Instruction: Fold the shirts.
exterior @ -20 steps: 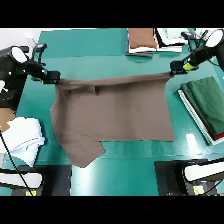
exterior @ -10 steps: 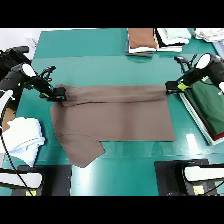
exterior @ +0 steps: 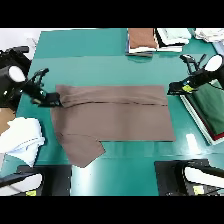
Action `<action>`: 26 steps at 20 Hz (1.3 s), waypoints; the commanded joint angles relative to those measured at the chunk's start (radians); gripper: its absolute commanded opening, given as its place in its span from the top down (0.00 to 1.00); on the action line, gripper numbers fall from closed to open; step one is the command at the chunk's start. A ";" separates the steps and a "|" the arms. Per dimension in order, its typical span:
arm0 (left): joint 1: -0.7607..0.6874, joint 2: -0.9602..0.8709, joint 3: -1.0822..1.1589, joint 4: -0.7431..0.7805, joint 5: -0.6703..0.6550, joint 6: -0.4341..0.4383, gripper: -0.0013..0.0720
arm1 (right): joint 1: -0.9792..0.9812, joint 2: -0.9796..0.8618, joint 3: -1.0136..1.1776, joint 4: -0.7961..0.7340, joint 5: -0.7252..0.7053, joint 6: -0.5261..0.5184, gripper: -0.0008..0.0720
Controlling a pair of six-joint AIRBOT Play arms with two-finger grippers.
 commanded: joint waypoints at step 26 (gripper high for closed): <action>0.000 0.516 -0.708 -0.282 0.159 -0.073 0.95 | -0.012 0.231 -0.150 -0.009 0.075 -0.034 0.47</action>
